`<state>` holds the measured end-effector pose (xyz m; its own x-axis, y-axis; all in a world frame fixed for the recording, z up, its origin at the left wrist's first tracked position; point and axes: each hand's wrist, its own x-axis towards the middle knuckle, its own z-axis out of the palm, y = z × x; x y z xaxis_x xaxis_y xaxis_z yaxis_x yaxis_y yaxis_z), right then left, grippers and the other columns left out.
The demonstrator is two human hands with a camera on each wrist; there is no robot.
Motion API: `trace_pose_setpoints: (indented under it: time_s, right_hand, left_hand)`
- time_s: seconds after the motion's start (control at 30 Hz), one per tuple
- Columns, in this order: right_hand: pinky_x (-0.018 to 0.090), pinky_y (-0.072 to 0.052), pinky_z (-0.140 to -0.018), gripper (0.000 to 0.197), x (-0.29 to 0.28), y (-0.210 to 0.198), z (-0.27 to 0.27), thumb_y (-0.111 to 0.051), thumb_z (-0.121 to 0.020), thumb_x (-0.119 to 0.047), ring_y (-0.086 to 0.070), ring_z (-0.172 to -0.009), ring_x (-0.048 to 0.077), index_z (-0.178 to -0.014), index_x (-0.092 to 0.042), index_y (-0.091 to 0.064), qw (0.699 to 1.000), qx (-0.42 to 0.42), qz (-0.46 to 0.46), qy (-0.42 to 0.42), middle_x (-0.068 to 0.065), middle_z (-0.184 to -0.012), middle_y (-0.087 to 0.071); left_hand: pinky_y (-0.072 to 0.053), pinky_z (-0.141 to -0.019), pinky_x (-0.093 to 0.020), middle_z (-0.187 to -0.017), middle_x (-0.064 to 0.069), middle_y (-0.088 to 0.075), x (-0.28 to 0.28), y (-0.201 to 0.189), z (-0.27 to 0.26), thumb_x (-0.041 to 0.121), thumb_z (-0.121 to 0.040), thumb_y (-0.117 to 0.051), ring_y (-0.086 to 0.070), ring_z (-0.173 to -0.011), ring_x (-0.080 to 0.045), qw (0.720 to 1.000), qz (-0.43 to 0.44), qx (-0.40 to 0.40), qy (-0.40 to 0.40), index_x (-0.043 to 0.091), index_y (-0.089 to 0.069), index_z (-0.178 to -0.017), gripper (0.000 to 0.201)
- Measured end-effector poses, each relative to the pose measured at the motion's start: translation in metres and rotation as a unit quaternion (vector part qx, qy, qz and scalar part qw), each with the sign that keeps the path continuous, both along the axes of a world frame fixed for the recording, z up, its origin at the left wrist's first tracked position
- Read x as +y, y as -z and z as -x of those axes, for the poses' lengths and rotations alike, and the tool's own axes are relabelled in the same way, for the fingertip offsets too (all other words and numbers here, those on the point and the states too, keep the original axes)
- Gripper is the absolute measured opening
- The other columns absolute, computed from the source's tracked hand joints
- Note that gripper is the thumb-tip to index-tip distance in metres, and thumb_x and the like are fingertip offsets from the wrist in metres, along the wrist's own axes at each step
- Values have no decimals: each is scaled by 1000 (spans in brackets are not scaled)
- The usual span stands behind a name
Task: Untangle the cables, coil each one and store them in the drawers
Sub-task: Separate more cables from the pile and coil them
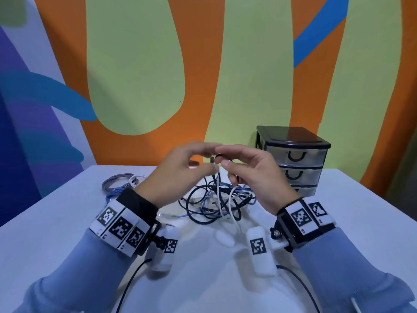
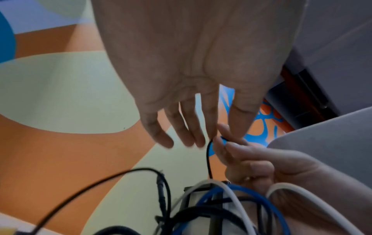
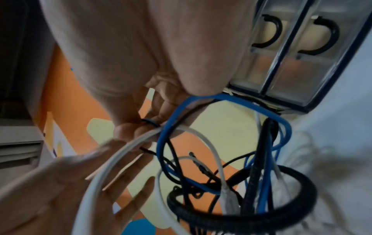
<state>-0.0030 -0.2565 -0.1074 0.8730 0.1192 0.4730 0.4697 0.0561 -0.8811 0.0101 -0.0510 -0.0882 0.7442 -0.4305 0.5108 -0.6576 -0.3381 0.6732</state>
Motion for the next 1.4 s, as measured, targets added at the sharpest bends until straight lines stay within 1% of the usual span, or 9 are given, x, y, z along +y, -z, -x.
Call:
trace_pose_setpoints:
  time_s: [0.23, 0.47, 0.57, 0.77, 0.9, 0.97, 1.03, 1.17, 1.4]
  right_hand:
    - [27, -47, -58, 25, 14, -4, 2, -67, -96, 4, -50, -57, 17, -110, -15, -57, 1000, -12, -8, -3, 12, -108, -72]
    - [33, -45, -64, 20, 19, 9, -11, -59, -105, -15, -50, -69, 18, -100, -32, -68, 982, -6, 172, 83, -7, -94, -62]
    - [26, -42, -63, 27, 16, 12, -12, -52, -106, -10, -51, -70, 13, -98, -26, -72, 964, 33, 249, 84, 2, -89, -67]
    - [55, -58, -69, 22, 7, 6, -13, -54, -109, -22, -63, -69, 33, -113, -28, -74, 976, -71, 74, 190, -2, -70, -69]
    - [27, -56, -73, 25, 13, -4, -2, -56, -109, -18, -62, -76, 1, -123, -26, -75, 970, -161, 56, 171, -20, -83, -69]
    - [19, -48, -84, 25, 18, -5, -2, -59, -107, -14, -66, -92, -1, -123, -23, -75, 968, -183, 65, 160, -20, -97, -74]
    - [24, -42, -70, 20, 20, -5, -1, -60, -107, -17, -53, -69, 9, -122, -25, -72, 970, -183, 66, 148, -11, -71, -57]
    - [35, -43, -61, 10, 22, -4, -1, -58, -108, -23, -50, -63, 15, -105, -14, -59, 995, -72, 27, 68, 1, -65, -56]
    - [27, -55, -92, 12, 32, 15, -1, -58, -103, 2, -74, -97, 19, -109, -5, -67, 981, 0, 153, -120, 20, -104, -77]
  left_hand:
    - [-54, -71, -35, -81, 4, -77, -3, 8, -8, 23, -97, -78, -68, -75, -15, 992, 44, -81, -81, 25, -81, -104, 8]
    - [-57, -70, -35, -90, 12, -75, 0, -2, 0, 12, -98, -73, -69, -81, -14, 945, 126, -249, -169, 18, -78, -100, 8]
    - [-63, -60, -40, -85, 4, -71, 4, -3, -2, 10, -101, -69, -66, -72, -17, 936, 200, -215, -192, 15, -75, -103, 8]
    - [-61, -74, -42, -97, 4, -71, 17, -6, -11, 9, -96, -68, -66, -80, -17, 935, 189, -113, -277, 24, -73, -104, 18]
    - [-50, -102, -28, -135, 4, -58, 9, -11, 3, 6, -82, -65, -57, -123, -5, 985, 77, -84, -128, 38, -62, -139, 65]
    - [-55, -98, -34, -128, 1, -66, 0, -13, 11, 14, -84, -71, -66, -110, -12, 994, 99, -33, -19, 35, -59, -145, 66]
    - [-58, -80, -38, -108, 4, -70, -4, -14, 15, 33, -87, -80, -68, -82, -17, 996, 82, -35, -11, 33, -64, -142, 57]
    - [-42, -63, -36, -78, 9, -58, -1, -13, 15, 47, -92, -76, -52, -65, -18, 984, -10, -173, -48, 33, -83, -103, 20]
    - [-45, -49, -31, -92, -11, -63, 17, -28, 14, 25, -110, -59, -58, -51, -18, 904, 349, -203, -140, 15, -64, -98, 16]
